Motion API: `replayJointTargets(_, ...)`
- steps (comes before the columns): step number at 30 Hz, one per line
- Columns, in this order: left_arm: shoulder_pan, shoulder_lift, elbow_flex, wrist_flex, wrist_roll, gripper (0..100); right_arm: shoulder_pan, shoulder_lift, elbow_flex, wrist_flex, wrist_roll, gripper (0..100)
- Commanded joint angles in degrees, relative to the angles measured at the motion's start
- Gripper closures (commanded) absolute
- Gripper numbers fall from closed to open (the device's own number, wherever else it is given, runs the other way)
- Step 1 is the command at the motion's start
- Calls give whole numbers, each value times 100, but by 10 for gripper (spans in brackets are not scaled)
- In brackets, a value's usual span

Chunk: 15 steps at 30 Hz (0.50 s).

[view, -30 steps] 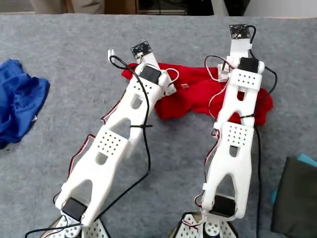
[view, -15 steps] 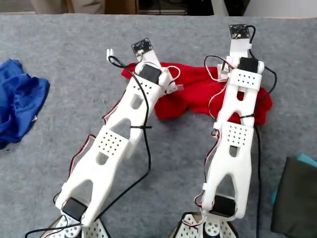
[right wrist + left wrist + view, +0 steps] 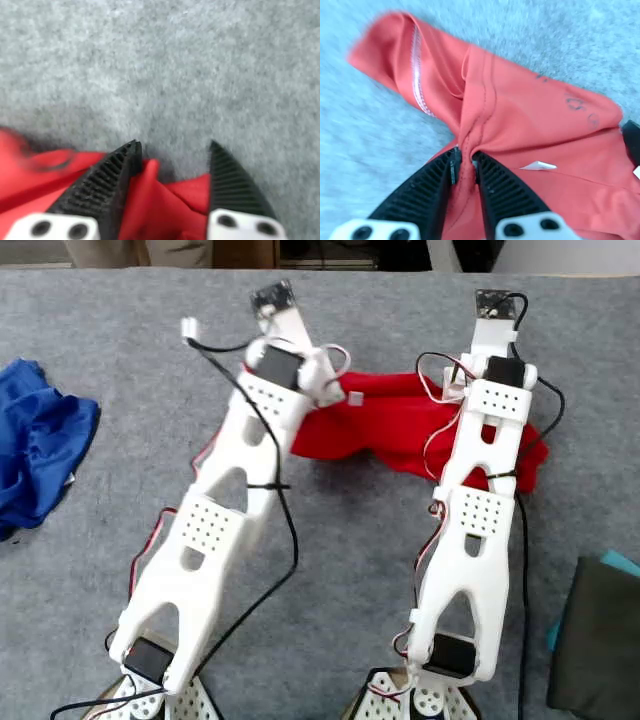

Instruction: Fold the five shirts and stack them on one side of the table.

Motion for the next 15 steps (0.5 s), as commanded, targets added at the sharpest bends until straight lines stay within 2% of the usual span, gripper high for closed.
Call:
replayJointTargets(1,-176,-919,-167,290,-747,979,13,-884,-321,466,-53,747)
replayJointTargets(5,-316,-1429,88,290,-1310,979,163,-1587,-303,1213,-88,796)
replayJointTargets(9,-422,-2097,897,299,-1837,979,198,-2114,-303,1846,-26,976)
replayJointTargets(15,-624,-3459,2866,299,-2593,979,453,-2721,-198,1908,211,986)
